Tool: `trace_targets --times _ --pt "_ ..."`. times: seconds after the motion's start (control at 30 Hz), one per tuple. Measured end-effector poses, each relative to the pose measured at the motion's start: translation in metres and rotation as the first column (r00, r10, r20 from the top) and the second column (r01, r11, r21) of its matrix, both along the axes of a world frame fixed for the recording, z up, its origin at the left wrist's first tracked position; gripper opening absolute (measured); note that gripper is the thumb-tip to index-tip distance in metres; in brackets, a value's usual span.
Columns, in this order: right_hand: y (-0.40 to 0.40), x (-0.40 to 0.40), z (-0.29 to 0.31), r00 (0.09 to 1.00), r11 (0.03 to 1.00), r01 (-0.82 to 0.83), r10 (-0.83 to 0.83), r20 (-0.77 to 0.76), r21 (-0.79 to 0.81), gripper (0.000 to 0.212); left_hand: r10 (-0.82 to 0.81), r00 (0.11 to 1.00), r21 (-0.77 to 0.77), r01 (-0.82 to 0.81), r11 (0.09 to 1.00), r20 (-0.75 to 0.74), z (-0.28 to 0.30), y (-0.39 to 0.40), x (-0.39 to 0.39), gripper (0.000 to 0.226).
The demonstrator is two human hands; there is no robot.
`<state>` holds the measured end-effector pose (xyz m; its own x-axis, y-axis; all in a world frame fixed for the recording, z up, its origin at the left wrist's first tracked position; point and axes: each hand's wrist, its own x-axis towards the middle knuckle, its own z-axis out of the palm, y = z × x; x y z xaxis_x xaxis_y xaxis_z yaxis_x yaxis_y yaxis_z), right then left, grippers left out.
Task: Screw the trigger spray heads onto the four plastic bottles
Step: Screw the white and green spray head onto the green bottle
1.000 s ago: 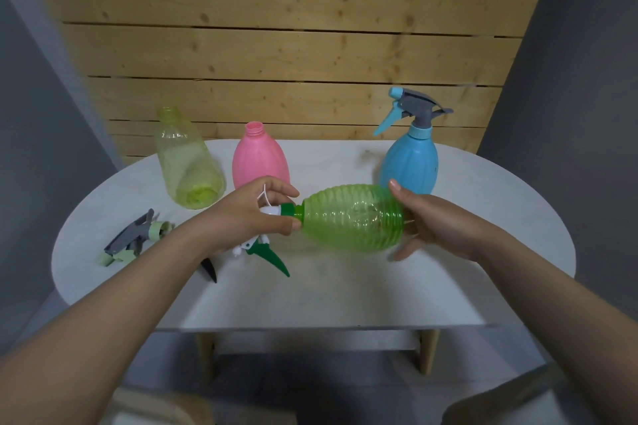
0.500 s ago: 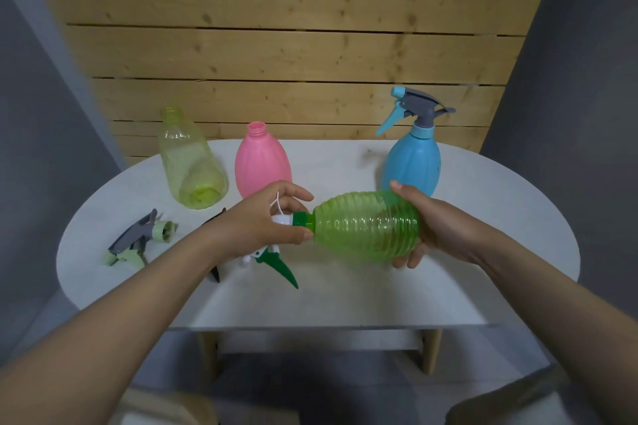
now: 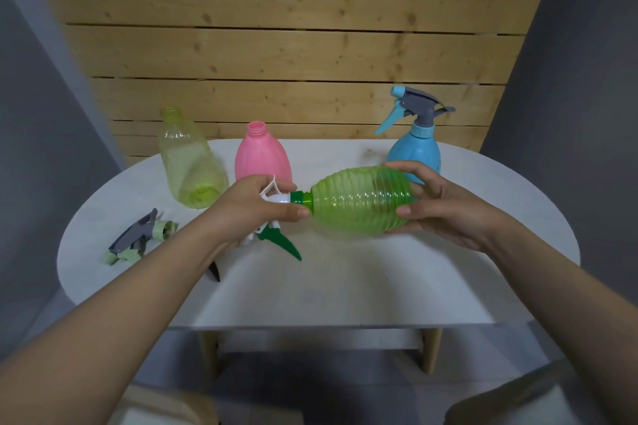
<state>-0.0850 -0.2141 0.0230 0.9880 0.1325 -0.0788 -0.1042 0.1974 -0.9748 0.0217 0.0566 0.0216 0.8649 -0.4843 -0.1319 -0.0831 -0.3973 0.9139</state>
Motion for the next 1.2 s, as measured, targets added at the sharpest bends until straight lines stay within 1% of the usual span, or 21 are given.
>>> trace_targets --times 0.03,0.13,0.2,0.3,0.33,0.37,0.43,0.53,0.7,0.77,0.87,0.9,1.0,1.07,1.1,1.17,1.2 --pt "0.000 0.000 0.000 1.000 1.000 0.006 -0.006 0.011 0.006 0.062 0.034 0.999 -0.016 -0.034 0.999 -0.012 0.001 -0.001 0.001 0.042" --pt "0.001 0.000 -0.001 1.000 1.000 0.017 -0.017 0.019 0.007 0.060 0.087 0.996 -0.057 -0.089 0.994 -0.031 0.003 -0.002 -0.003 0.048" --pt "0.000 -0.001 -0.003 1.000 1.000 0.016 -0.016 0.004 0.002 0.057 0.074 0.997 -0.073 -0.073 0.995 0.007 0.004 -0.002 -0.006 0.046" --pt "0.000 -0.001 -0.003 0.999 0.999 0.022 -0.024 -0.036 -0.045 0.048 0.010 0.995 -0.106 0.001 0.994 0.103 0.007 -0.003 -0.009 0.032" --pt "0.001 -0.001 -0.004 0.997 0.995 0.017 -0.023 -0.067 -0.094 0.051 -0.013 0.991 -0.097 0.026 0.995 0.137 0.008 -0.003 -0.010 0.029" --pt "0.002 0.000 -0.005 0.993 0.988 0.005 -0.023 -0.112 -0.155 0.060 -0.035 0.986 -0.078 0.048 0.996 0.164 0.008 -0.004 -0.010 0.028" --pt "0.007 0.000 -0.010 0.979 0.970 -0.019 -0.031 -0.200 -0.241 0.072 -0.084 0.978 -0.035 0.092 0.995 0.193 0.007 -0.004 -0.011 0.030" --pt "0.010 0.001 -0.015 0.965 0.961 -0.059 -0.015 -0.263 -0.270 0.082 -0.128 0.973 0.001 0.130 0.991 0.191 0.008 -0.001 -0.012 0.037" --pt "0.011 0.003 -0.017 0.943 0.948 -0.125 0.022 -0.332 -0.292 0.091 -0.182 0.976 0.032 0.180 0.983 0.120 0.006 0.003 -0.009 0.030" --pt "0.011 0.003 -0.016 0.951 0.955 -0.124 0.036 -0.308 -0.271 0.087 -0.161 0.982 0.014 0.160 0.987 0.102 0.007 0.004 -0.007 0.028" --pt "0.010 0.003 -0.012 0.985 0.980 -0.042 0.008 -0.171 -0.196 0.064 -0.098 0.994 -0.014 0.099 0.995 0.051 0.007 0.006 -0.004 0.035" --pt "0.009 0.003 -0.011 0.993 0.985 -0.018 -0.003 -0.120 -0.173 0.060 -0.084 0.996 -0.035 0.085 0.996 0.028 0.008 0.006 -0.004 0.038" --pt "0.005 0.003 -0.009 0.999 0.989 -0.004 -0.001 -0.035 -0.149 0.064 -0.084 0.996 -0.071 0.082 0.994 -0.021 0.009 0.007 -0.003 0.041" --pt "0.007 0.003 -0.008 0.999 0.977 -0.004 -0.007 -0.054 -0.213 0.054 -0.110 0.994 -0.032 0.110 0.993 -0.004 0.010 0.007 -0.003 0.039" --pt "0.009 0.003 -0.008 0.996 0.967 -0.003 -0.019 -0.085 -0.255 0.056 -0.120 0.993 -0.005 0.121 0.993 0.013 0.010 0.007 -0.005 0.037" --pt "0.012 0.003 -0.008 0.986 0.942 -0.013 -0.044 -0.163 -0.336 0.073 -0.139 0.990 0.018 0.139 0.990 0.033 0.010 0.005 -0.007 0.035" --pt "0.012 0.003 -0.009 0.979 0.932 -0.034 -0.041 -0.198 -0.361 0.081 -0.151 0.988 0.003 0.150 0.989 0.033 0.010 0.005 -0.007 0.038"
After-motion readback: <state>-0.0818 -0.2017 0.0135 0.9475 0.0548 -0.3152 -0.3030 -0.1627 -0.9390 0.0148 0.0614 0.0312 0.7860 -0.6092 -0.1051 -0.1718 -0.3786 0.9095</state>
